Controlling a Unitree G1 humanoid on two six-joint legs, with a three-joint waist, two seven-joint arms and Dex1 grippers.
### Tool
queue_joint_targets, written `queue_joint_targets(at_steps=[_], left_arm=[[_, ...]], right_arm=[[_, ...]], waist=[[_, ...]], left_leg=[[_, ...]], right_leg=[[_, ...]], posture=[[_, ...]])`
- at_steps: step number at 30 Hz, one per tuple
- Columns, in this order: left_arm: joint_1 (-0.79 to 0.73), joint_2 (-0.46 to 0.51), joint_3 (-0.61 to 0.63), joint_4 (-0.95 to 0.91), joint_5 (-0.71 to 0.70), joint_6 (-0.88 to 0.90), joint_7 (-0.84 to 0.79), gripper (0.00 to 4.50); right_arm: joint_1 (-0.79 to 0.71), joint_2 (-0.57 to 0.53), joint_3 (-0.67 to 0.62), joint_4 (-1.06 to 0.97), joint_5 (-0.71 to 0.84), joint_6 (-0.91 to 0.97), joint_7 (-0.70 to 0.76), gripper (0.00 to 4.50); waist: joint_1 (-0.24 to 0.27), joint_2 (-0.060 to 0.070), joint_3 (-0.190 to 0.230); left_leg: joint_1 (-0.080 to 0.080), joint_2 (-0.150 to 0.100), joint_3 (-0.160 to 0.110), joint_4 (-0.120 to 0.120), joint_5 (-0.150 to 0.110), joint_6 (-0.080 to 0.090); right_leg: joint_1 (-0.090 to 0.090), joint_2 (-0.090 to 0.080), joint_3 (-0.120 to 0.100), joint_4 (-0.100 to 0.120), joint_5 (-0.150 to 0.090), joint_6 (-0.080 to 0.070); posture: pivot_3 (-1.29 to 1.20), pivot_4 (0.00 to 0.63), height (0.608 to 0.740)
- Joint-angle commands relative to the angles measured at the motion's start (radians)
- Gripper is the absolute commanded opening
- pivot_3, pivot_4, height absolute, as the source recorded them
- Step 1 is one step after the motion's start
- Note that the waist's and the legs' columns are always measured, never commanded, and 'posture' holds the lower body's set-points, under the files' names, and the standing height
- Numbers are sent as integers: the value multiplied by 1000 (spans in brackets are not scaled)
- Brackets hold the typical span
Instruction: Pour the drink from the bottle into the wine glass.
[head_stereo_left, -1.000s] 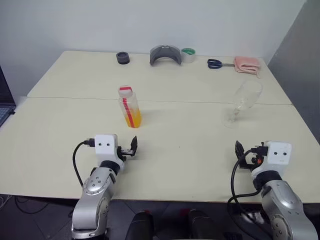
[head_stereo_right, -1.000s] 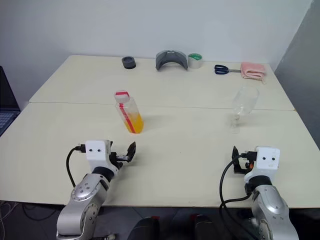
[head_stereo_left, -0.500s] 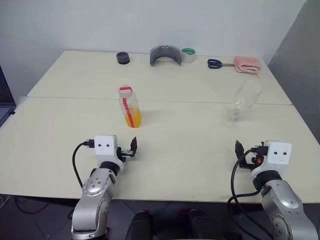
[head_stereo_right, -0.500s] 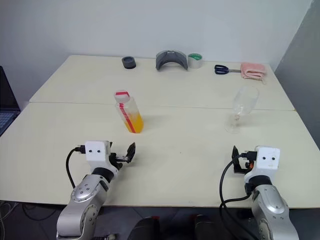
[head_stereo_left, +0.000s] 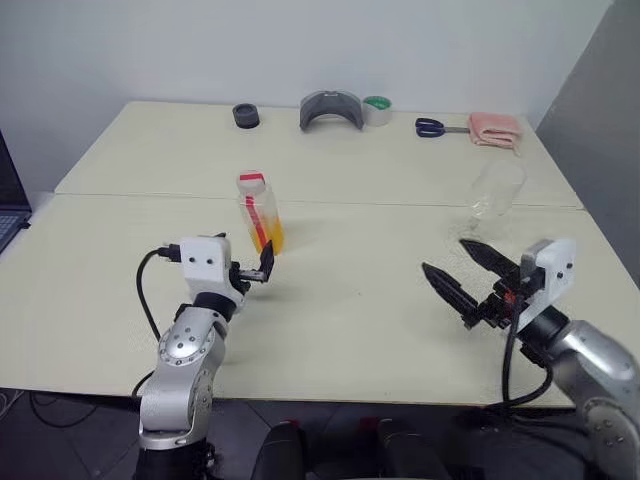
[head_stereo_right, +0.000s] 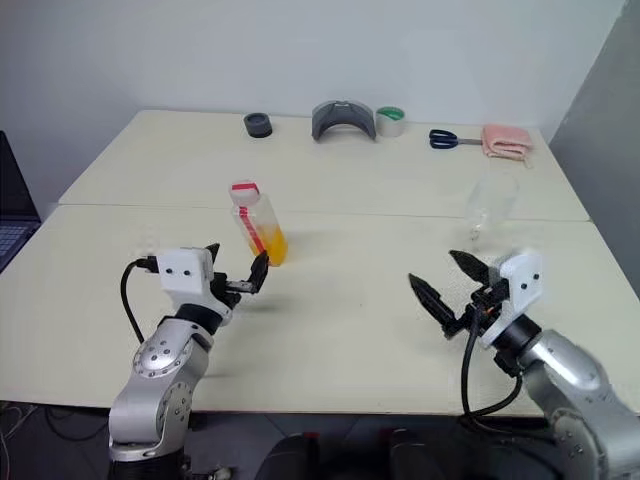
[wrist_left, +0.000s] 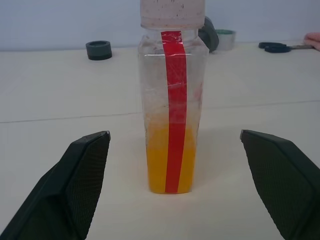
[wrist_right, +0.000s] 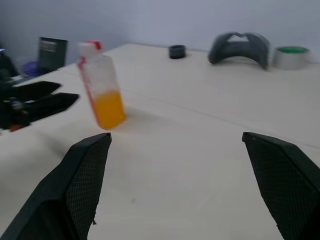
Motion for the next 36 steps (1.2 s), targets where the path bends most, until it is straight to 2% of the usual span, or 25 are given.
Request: queue_joint_targets(at_steps=[1,5,10,20,36], left_arm=[[-15,0,5,-14,-11,-18,-6,4492],[-33,-9,5,-5,-11,-18,3,4492],[-58,-16,9,5,-12,-11,16,4492],[-135,-46,-11,50,1,-16,49,4492],[-304,-27,-11,306,24,-138,12,4492]], right_arm=[[-61,-61,-42,-1,149,29,48,4500],[-88,-141,-42,18,214,29,108,4500],[-107,-183,-29,45,230,11,123,4500],[-100,-187,-3,38,211,-6,104,4500],[-91,-220,-31,49,215,-7,90,4500]], waist=[[0,0,0],[1,-1,1],[1,-1,1],[3,-2,1],[3,-2,1]], left_leg=[[0,0,0,0,0,0],[-1,0,-1,0,0,0],[0,0,0,0,0,0],[-1,0,0,1,0,0],[-1,0,-1,0,0,0]], right_leg=[[0,0,0,0,0,0],[0,0,0,0,0,0],[0,0,0,0,0,0],[0,0,0,0,0,1],[0,0,0,0,1,1]], posture=[[0,150,740],[0,150,740],[0,150,740],[0,150,740],[0,150,740]])
